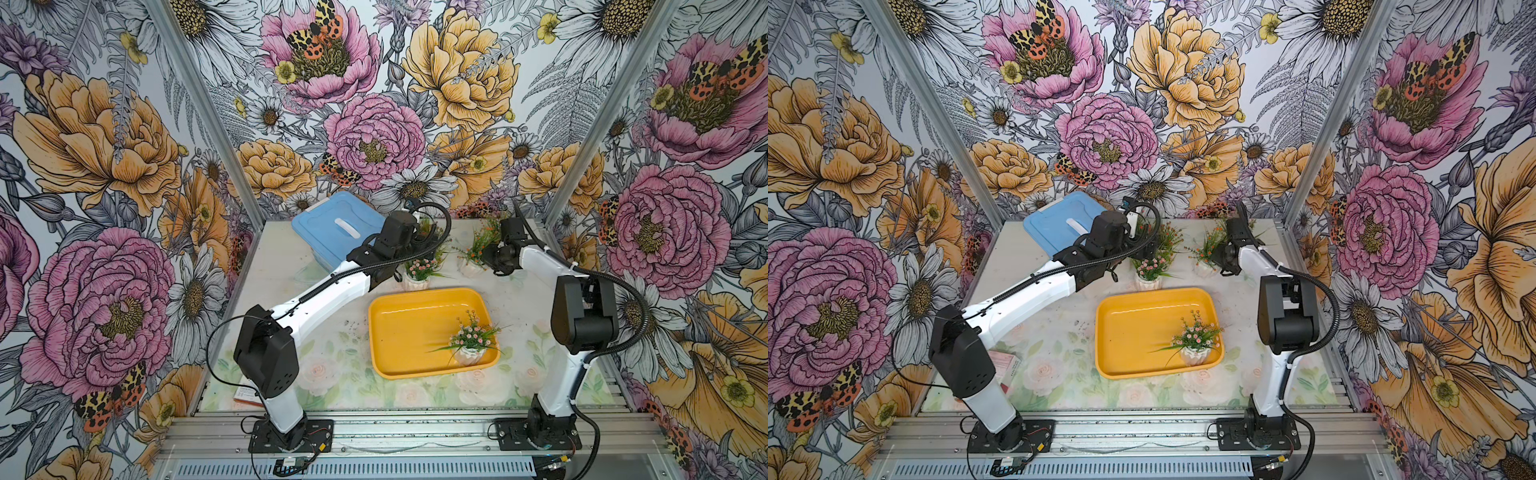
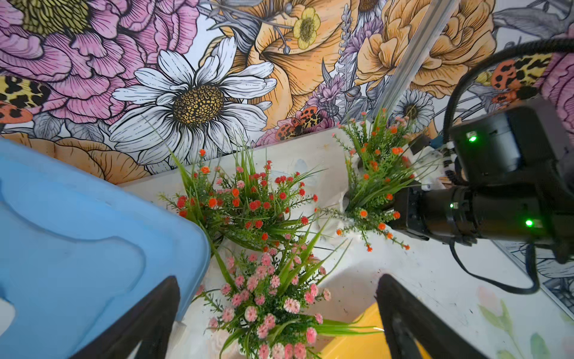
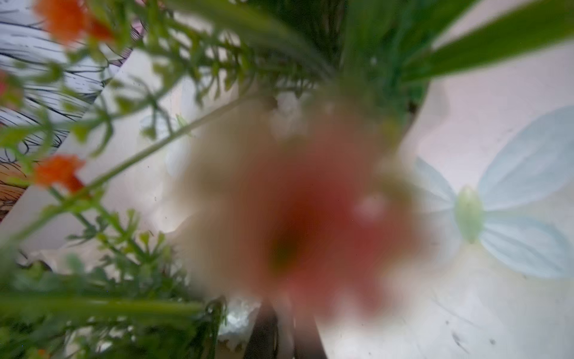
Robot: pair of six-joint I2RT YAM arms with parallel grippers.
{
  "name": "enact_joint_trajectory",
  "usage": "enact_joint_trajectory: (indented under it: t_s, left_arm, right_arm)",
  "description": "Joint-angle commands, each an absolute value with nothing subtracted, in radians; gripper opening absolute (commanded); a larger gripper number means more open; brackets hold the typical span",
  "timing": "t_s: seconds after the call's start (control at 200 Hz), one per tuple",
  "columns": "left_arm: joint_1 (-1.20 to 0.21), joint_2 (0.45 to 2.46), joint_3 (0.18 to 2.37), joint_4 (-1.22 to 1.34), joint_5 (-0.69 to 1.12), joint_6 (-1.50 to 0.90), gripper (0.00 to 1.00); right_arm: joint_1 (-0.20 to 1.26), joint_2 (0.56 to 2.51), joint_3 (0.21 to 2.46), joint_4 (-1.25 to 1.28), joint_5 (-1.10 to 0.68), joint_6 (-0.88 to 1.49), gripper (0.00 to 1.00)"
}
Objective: Put the potted gypsophila into the storage box
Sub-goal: Pick up the baby's breath potted plant from the center of the board, then place the baby's breath potted plant at the storage box.
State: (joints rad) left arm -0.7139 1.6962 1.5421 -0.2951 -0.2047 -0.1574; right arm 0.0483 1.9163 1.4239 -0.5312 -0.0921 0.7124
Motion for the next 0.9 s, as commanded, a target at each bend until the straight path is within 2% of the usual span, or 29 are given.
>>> enact_joint_trajectory:
  t_s: [0.0,0.38,0.665,0.895]
  left_arm:
    - [-0.700,1.643,1.494,-0.249,-0.160,-0.142,0.99]
    - [-0.699,1.438,1.262,-0.163,-0.117,-0.189,0.99]
    - [-0.711,1.244,1.105,-0.197,-0.144,-0.224,0.99]
    - [-0.727,1.065,0.976,-0.255,-0.194,-0.266,0.99]
  right_arm:
    - [0.068,1.787,1.420,-0.555,-0.052,0.705,0.00]
    - [0.177,1.486,1.302,-0.560,-0.014,0.734,0.00]
    - [0.364,1.329,1.210,-0.595,0.019,0.773,0.00]
    - [0.560,1.283,1.145,-0.659,0.100,0.811,0.00]
